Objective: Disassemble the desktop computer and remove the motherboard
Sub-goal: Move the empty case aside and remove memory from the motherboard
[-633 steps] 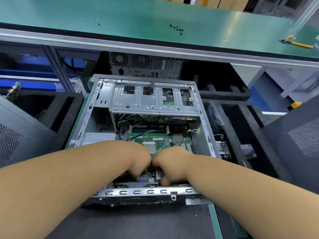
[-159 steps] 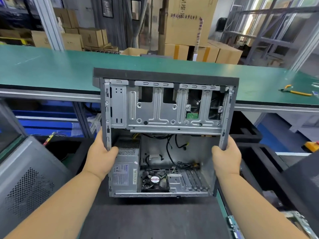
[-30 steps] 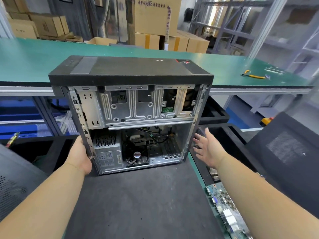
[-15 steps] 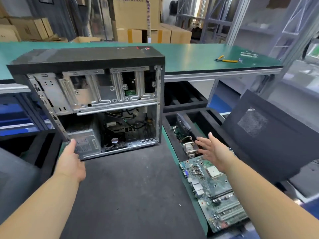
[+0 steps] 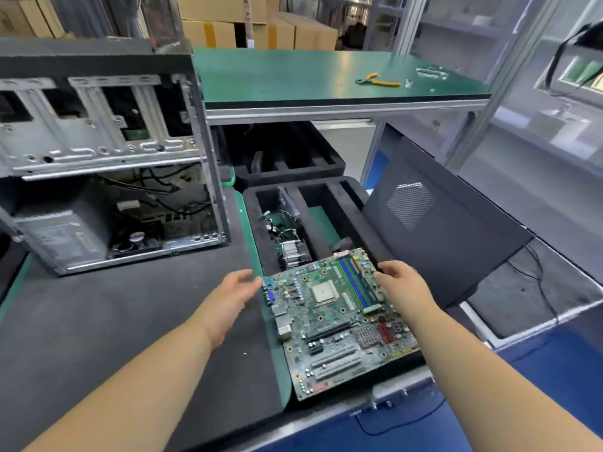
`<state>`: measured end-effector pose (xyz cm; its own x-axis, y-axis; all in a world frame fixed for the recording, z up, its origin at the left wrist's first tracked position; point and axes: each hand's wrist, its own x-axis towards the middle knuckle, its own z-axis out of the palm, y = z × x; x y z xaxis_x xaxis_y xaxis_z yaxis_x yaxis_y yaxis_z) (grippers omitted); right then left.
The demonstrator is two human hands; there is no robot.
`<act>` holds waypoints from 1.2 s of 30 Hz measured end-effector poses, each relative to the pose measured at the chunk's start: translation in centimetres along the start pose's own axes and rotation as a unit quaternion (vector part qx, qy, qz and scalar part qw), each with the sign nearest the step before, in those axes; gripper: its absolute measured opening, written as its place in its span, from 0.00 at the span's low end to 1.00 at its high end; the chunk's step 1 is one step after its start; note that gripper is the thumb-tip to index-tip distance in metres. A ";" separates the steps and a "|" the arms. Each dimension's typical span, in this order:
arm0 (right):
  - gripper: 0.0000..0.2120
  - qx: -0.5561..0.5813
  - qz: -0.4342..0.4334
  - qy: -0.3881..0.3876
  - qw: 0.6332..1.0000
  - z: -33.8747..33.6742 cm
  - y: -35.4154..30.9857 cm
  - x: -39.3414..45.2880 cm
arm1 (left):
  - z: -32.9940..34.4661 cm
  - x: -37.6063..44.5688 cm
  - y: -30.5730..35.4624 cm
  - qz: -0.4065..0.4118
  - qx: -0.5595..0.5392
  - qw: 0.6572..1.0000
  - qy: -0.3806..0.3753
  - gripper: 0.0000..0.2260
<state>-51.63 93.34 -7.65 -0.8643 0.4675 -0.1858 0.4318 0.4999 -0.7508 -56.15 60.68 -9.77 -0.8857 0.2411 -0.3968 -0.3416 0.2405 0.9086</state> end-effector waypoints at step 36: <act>0.28 -0.124 -0.166 -0.154 0.966 21.9 -16.0 -4.8 | -15.7 -11.1 -7.0 0.046 0.490 0.852 0.178 0.23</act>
<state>-60.02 67.08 -8.65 -0.9851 0.0317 -0.1688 0.1330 0.7625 -0.6332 -48.88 41.55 -9.69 -0.9934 0.0431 -0.1063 0.0069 0.9476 0.3195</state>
